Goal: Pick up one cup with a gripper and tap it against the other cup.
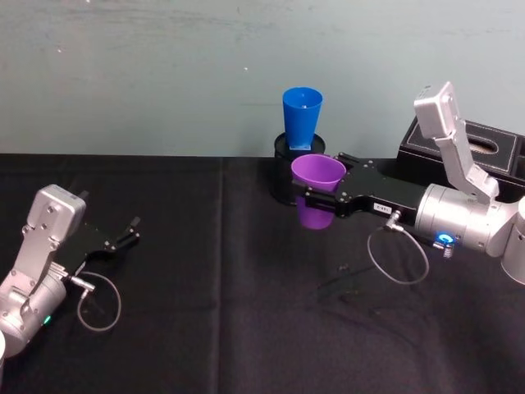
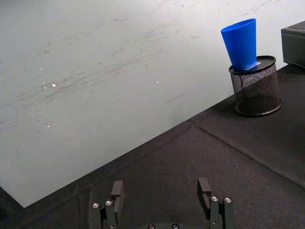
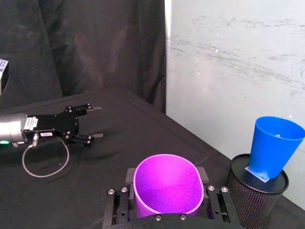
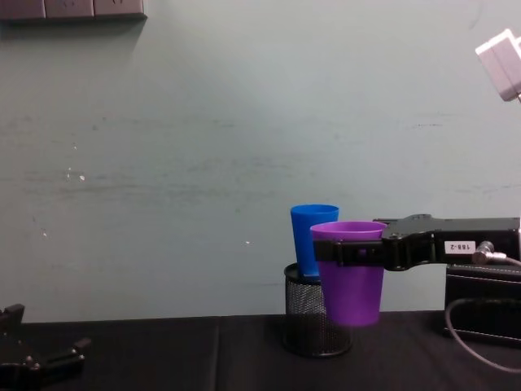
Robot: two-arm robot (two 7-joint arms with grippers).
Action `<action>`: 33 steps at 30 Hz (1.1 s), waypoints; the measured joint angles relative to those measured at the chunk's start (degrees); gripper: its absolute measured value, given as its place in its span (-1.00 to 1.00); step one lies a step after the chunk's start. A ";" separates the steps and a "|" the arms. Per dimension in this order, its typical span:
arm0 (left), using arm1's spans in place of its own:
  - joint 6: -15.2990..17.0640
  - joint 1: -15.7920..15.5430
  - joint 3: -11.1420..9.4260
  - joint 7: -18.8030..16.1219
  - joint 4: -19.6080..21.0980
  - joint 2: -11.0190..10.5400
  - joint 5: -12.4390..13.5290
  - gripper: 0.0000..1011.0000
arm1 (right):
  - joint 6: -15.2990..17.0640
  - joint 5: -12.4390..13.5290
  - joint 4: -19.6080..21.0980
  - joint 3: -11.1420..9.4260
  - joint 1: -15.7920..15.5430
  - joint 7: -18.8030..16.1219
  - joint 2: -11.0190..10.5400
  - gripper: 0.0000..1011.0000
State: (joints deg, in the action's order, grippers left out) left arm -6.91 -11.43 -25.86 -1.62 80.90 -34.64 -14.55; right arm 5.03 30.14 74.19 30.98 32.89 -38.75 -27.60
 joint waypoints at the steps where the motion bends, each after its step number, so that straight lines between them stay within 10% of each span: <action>1: 0.00 0.00 0.00 0.00 0.00 0.00 0.00 1.00 | -0.03 0.01 0.00 0.05 0.00 -0.01 0.00 0.48; 33: 0.00 0.00 0.00 0.00 0.00 0.00 0.00 1.00 | -0.02 0.10 0.13 0.28 -0.01 0.00 -0.07 0.48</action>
State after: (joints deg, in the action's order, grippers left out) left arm -6.91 -11.43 -25.86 -1.62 80.90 -34.65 -14.54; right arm 5.02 30.24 74.32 31.26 32.88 -38.75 -27.67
